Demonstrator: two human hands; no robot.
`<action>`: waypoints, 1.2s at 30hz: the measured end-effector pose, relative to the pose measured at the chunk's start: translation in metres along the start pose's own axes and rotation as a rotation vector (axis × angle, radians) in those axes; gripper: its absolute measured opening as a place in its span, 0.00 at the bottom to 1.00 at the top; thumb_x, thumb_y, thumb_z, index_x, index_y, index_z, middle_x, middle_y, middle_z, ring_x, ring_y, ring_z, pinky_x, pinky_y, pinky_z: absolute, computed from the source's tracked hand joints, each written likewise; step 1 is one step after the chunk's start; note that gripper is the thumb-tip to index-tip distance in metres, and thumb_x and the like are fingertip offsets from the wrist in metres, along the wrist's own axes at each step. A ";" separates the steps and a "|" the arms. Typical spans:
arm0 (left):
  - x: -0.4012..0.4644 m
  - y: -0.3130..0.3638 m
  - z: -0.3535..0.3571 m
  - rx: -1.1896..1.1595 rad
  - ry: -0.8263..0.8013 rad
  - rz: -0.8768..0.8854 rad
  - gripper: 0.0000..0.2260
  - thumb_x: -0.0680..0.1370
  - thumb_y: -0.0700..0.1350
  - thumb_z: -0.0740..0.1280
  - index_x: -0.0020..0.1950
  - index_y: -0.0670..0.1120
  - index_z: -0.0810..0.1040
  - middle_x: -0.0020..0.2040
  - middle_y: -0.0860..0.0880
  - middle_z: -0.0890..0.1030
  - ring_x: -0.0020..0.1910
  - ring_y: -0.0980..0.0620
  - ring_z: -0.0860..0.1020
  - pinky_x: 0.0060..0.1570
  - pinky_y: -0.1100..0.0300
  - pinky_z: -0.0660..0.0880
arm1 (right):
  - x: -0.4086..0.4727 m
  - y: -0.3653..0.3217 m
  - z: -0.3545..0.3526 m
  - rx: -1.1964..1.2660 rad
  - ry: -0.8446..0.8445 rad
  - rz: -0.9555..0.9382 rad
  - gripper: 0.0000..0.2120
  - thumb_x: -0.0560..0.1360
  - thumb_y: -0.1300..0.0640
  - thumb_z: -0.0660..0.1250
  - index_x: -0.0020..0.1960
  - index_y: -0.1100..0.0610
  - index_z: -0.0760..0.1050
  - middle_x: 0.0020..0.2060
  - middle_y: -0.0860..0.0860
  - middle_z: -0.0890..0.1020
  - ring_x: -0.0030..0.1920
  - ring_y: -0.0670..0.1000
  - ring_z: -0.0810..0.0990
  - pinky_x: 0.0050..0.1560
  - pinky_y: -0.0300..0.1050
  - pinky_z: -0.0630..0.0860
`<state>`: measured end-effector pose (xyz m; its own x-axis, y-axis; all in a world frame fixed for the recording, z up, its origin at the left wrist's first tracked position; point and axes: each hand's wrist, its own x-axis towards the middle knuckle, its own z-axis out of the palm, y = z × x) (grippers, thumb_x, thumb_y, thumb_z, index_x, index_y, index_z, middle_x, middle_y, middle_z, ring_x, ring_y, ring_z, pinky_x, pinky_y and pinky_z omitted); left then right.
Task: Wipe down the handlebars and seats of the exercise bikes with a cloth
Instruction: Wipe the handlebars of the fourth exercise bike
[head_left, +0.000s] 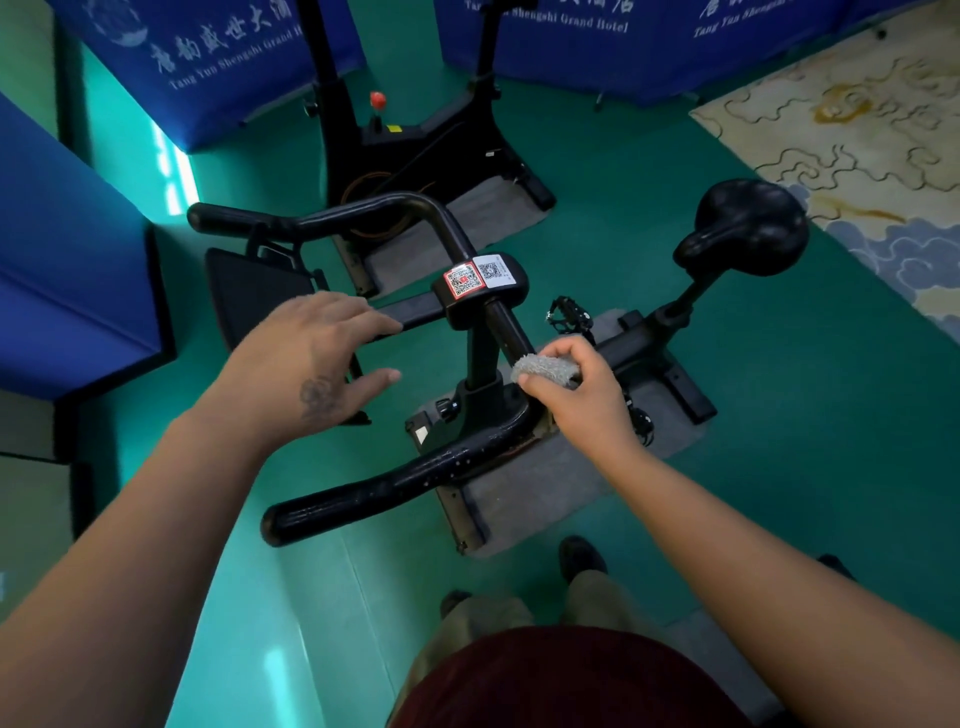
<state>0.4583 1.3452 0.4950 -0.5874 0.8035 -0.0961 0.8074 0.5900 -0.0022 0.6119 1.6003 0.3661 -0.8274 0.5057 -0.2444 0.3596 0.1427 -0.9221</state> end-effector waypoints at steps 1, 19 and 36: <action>-0.002 -0.003 -0.002 0.040 0.022 0.005 0.26 0.81 0.66 0.60 0.72 0.53 0.78 0.64 0.49 0.82 0.68 0.43 0.78 0.74 0.41 0.69 | 0.002 -0.002 0.001 0.000 0.007 0.003 0.12 0.72 0.43 0.76 0.50 0.41 0.76 0.55 0.51 0.80 0.50 0.51 0.81 0.49 0.49 0.79; -0.019 -0.032 -0.008 0.318 0.083 0.036 0.26 0.81 0.69 0.56 0.56 0.55 0.87 0.52 0.53 0.88 0.56 0.45 0.83 0.59 0.47 0.70 | -0.027 -0.003 0.014 -0.026 0.128 0.020 0.12 0.72 0.45 0.77 0.50 0.42 0.76 0.54 0.49 0.78 0.49 0.46 0.79 0.45 0.45 0.73; -0.027 -0.038 -0.005 0.200 0.156 0.178 0.32 0.80 0.76 0.51 0.53 0.57 0.87 0.52 0.57 0.87 0.56 0.48 0.83 0.65 0.45 0.68 | -0.044 0.001 0.028 0.028 0.241 0.065 0.11 0.73 0.46 0.75 0.51 0.42 0.75 0.54 0.49 0.80 0.48 0.48 0.79 0.45 0.47 0.75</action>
<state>0.4436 1.3016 0.5029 -0.4250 0.9042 0.0417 0.8839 0.4245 -0.1965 0.6368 1.5541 0.3672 -0.6750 0.7017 -0.2283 0.3943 0.0815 -0.9154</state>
